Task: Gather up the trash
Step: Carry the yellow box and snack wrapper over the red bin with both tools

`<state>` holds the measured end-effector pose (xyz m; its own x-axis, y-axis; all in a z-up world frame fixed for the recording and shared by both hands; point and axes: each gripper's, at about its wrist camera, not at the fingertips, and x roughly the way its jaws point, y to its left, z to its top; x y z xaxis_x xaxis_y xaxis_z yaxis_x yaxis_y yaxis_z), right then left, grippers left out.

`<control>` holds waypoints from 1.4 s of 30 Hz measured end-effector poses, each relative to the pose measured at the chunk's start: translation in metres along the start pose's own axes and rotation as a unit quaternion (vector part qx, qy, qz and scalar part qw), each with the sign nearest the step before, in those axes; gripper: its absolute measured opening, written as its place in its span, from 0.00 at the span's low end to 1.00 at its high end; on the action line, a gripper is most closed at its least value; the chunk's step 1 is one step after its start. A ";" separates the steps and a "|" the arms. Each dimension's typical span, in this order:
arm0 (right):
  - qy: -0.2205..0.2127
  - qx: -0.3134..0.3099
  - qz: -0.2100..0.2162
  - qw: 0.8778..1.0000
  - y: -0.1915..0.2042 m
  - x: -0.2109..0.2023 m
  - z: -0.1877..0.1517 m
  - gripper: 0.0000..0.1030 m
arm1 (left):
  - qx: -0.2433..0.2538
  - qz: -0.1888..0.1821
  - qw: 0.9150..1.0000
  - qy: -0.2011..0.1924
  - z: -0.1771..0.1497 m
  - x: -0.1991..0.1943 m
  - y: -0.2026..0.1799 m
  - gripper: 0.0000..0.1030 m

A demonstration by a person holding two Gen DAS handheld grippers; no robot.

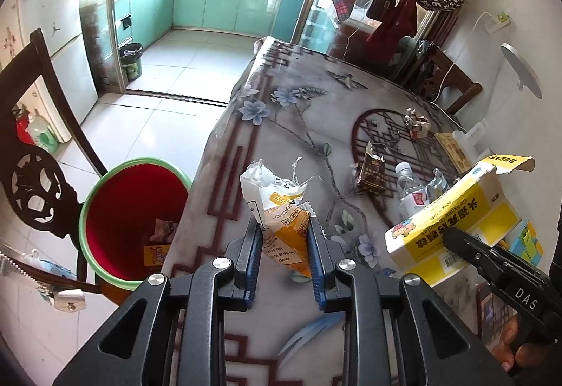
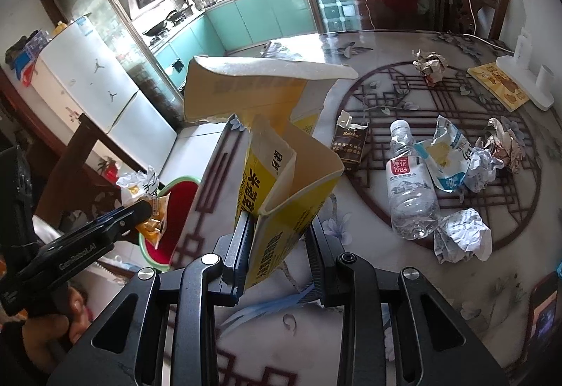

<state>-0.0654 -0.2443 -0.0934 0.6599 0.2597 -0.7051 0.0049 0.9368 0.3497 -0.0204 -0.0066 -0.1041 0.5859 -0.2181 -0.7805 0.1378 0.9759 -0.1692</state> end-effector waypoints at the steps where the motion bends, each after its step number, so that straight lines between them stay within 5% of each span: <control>1: 0.000 -0.001 0.000 1.000 0.001 0.000 0.000 0.28 | -0.001 0.001 1.000 -0.001 0.000 0.000 0.001 0.22; 22: 0.013 -0.035 0.021 0.999 0.047 0.029 0.011 0.28 | -0.068 0.051 0.996 -0.020 0.009 -0.008 0.088 0.22; 42: 0.073 -0.090 0.050 0.992 0.154 0.109 0.019 0.28 | -0.117 0.083 0.990 0.002 0.024 0.015 0.220 0.22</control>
<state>0.0215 -0.0761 -0.1042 0.5346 0.3728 -0.7584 -0.1986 0.9277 0.3161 0.0377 0.2047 -0.1385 0.5825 -0.0545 -0.8110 -0.1493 0.9736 -0.1727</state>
